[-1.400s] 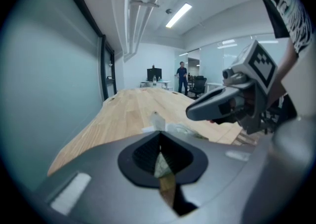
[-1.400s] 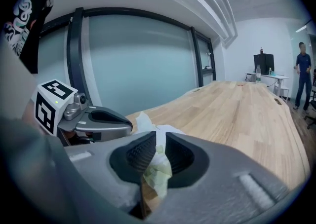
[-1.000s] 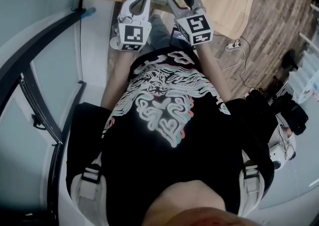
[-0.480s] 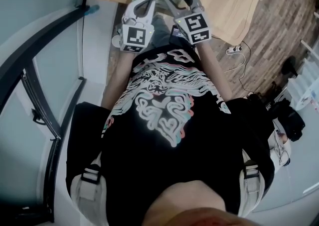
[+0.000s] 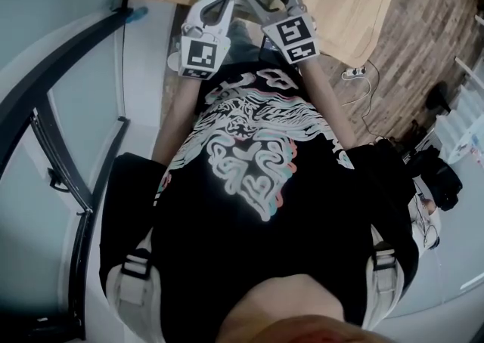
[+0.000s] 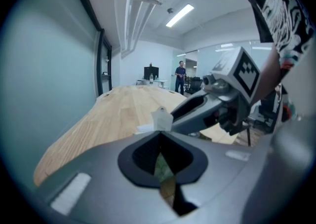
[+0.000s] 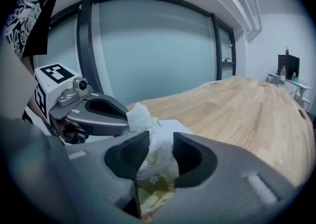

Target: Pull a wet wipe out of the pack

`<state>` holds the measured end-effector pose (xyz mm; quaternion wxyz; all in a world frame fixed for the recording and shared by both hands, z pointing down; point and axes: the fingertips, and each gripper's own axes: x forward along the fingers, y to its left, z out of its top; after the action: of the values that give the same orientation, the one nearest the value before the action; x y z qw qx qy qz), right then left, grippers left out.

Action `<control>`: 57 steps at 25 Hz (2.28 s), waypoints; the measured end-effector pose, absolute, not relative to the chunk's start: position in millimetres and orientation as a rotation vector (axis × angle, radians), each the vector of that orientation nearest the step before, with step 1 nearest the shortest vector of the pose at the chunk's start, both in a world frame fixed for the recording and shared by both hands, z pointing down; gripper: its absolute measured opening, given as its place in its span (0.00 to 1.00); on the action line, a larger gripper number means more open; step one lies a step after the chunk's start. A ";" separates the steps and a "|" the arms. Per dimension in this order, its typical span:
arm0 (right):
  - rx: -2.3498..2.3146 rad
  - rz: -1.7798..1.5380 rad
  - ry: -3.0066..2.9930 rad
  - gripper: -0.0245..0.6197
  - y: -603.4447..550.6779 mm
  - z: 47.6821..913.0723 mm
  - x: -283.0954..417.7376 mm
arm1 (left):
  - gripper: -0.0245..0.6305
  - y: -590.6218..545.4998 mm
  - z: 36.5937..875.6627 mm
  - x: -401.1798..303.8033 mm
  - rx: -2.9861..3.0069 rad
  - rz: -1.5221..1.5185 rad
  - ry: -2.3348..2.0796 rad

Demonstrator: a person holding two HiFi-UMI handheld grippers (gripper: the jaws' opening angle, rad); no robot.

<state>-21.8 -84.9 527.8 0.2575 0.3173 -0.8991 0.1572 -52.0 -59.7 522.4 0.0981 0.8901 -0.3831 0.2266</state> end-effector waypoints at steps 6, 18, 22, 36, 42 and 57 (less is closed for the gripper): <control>0.838 0.383 -2.419 0.26 -83.7 528.0 -24.2 | 0.02 -60.5 523.1 -51.1 2.637 0.690 -1.127; 0.799 0.313 -2.397 0.18 -81.2 530.5 -30.6 | 0.02 -60.3 524.7 -52.2 2.648 0.704 -1.098; 0.793 0.289 -2.392 0.17 -81.6 530.4 -30.2 | 0.02 -60.7 524.5 -51.8 2.648 0.704 -1.098; 0.804 0.254 -2.442 0.16 -77.5 525.9 -28.2 | 0.02 -60.2 524.3 -50.7 2.652 0.703 -1.093; 0.796 0.278 -2.435 0.10 -75.6 529.3 -30.7 | 0.02 -61.0 525.2 -52.0 2.650 0.700 -1.094; 0.789 0.376 -2.448 0.05 -77.2 528.2 -27.2 | 0.02 -61.2 526.0 -51.0 2.637 0.695 -1.095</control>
<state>-27.2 -77.2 528.2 0.2680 0.2923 -0.9074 0.1392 -51.0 -61.2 526.0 0.1011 0.8928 -0.3708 0.2351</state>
